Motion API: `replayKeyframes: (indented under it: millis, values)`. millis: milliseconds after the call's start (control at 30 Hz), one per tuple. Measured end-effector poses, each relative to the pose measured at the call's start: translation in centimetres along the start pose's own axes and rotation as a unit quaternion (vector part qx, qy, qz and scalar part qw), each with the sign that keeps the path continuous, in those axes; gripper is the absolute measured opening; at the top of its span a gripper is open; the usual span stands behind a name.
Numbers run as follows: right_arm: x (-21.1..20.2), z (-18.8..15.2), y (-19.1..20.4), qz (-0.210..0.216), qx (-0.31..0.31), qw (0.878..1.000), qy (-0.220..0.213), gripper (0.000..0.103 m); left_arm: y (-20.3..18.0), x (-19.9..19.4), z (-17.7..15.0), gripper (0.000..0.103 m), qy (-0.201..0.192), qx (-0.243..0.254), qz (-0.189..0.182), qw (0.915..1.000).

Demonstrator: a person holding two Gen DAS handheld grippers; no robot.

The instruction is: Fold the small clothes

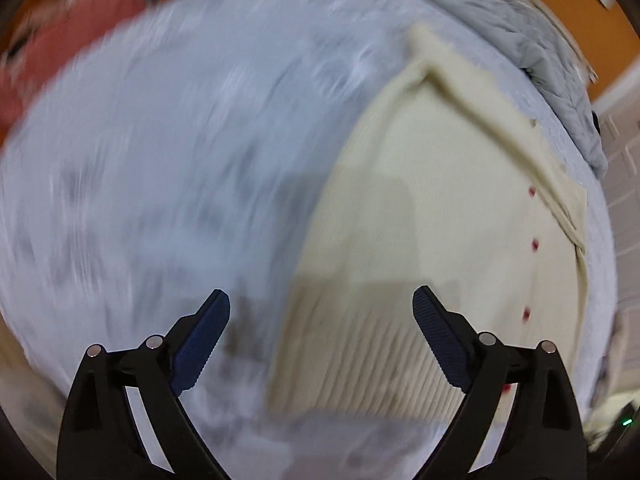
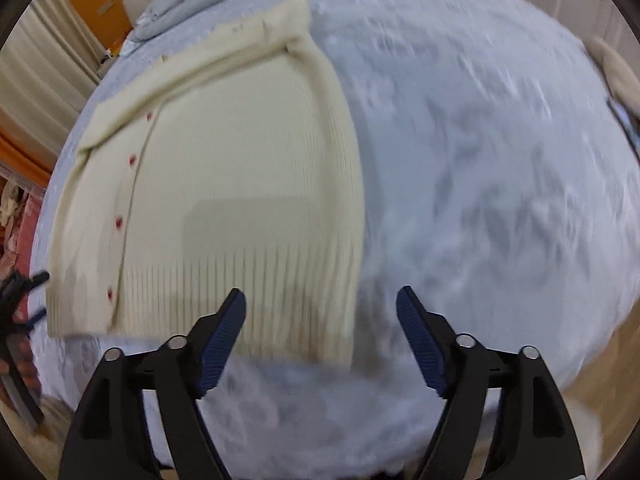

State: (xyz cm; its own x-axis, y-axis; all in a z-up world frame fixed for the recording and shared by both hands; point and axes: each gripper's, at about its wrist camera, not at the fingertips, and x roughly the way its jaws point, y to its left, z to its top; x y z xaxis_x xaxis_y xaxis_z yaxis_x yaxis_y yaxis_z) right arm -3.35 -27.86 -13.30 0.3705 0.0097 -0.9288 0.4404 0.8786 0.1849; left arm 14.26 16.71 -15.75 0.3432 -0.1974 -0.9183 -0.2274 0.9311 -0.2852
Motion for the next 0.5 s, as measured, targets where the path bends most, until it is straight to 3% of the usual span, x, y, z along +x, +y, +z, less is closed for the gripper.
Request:
replayKeyframes:
  millis: [67, 100, 233, 367, 433, 467, 500]
  values:
    - [0.8, -1.2, -0.3, 0.019, 0.013, 1.0, 0.012, 0.081, 2.0, 0.6, -1.8, 0.09, 0.012, -0.038, -0.025, 0.9989]
    - [1.4, -1.8, -0.5, 0.039, 0.027, 0.999, 0.021, 0.082, 2.2, 0.2, -2.4, 0.09, -0.01, -0.033, -0.036, 0.9988]
    - [2.1, -1.4, -0.5, 0.075, 0.057, 0.996, 0.002, 0.086, 1.1, 0.2, -2.9, 0.093, -0.021, -0.005, -0.025, 0.9995]
    - [3.2, -0.1, -0.7, 0.127, 0.11, 0.986, -0.008, 0.084, -0.1, 0.8, -1.8, 0.091, -0.013, -0.028, -0.034, 0.999]
    - [3.7, 0.6, -0.6, 0.135, 0.123, 0.983, -0.009, 0.057, -0.7, 1.0, -1.4, 0.072, -0.009, -0.027, -0.029, 0.9992]
    - [4.2, 0.8, -0.5, 0.139, 0.124, 0.982, -0.001, 0.021, -1.2, 1.0, -1.0, 0.043, -0.003, -0.013, -0.033, 0.9994]
    - [4.7, 1.2, -0.1, 0.14, 0.129, 0.982, 0.015, 0.01, -1.3, 1.1, -0.8, 0.008, 0.007, -0.007, -0.04, 0.9992]
